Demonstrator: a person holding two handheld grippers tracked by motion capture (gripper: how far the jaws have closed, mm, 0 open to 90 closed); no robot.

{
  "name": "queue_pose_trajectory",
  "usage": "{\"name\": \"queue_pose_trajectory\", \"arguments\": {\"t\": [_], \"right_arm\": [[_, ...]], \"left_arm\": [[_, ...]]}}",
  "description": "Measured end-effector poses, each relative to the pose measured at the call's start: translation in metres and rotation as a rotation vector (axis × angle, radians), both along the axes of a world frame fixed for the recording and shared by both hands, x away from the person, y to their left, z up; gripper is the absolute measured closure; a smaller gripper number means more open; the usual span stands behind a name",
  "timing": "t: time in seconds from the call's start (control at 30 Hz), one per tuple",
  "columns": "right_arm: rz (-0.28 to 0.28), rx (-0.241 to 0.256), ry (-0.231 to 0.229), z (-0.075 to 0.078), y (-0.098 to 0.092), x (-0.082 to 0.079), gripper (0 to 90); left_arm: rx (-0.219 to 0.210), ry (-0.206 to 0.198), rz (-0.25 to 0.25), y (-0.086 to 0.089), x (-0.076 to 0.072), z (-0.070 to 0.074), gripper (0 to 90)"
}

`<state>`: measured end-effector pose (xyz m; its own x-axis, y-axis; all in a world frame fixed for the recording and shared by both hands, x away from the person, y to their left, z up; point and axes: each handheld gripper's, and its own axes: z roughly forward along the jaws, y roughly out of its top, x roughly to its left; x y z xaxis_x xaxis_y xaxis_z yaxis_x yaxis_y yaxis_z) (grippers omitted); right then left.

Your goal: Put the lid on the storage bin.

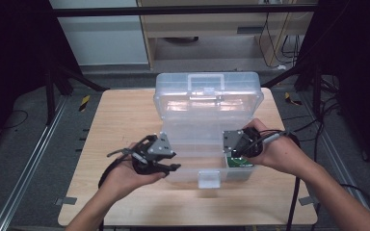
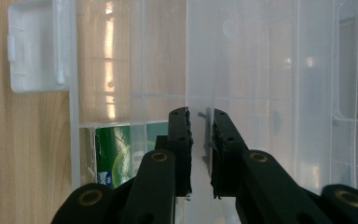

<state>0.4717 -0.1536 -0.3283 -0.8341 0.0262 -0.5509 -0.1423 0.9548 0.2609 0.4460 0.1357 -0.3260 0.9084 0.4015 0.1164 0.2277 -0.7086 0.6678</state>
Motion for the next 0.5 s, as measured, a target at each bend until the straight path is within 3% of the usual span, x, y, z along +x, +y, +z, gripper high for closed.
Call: {"name": "queue_pose_trajectory", "arguments": {"t": [0.07,0.13,0.17,0.3,0.33,0.37,0.5], "right_arm": [[-0.003,0.003,-0.001,0.0,0.0,0.0,80.2],[-0.005,0.003,-0.001,-0.001,0.0,-0.001,80.2],[-0.008,0.004,0.0,-0.001,0.0,-0.001,80.1],[0.002,0.009,0.002,0.0,0.0,0.0,79.9],[-0.001,0.009,0.004,0.0,0.0,0.0,79.8],[-0.001,0.007,0.004,0.0,0.0,0.0,79.8],[-0.006,0.007,0.009,0.0,0.0,0.0,79.8]], "left_arm": [[-0.005,0.007,0.041,0.01,0.007,0.007,66.2],[-0.017,-0.003,0.123,0.025,0.02,0.016,71.3],[-0.026,0.001,0.139,0.03,0.025,0.018,74.3],[-0.124,0.048,0.24,0.049,0.052,0.025,84.0],[-0.124,0.048,0.24,0.049,0.052,0.025,85.9],[-0.152,0.071,0.258,0.051,0.062,0.024,88.1],[-0.149,0.098,0.266,0.047,0.078,0.023,89.6]]}}
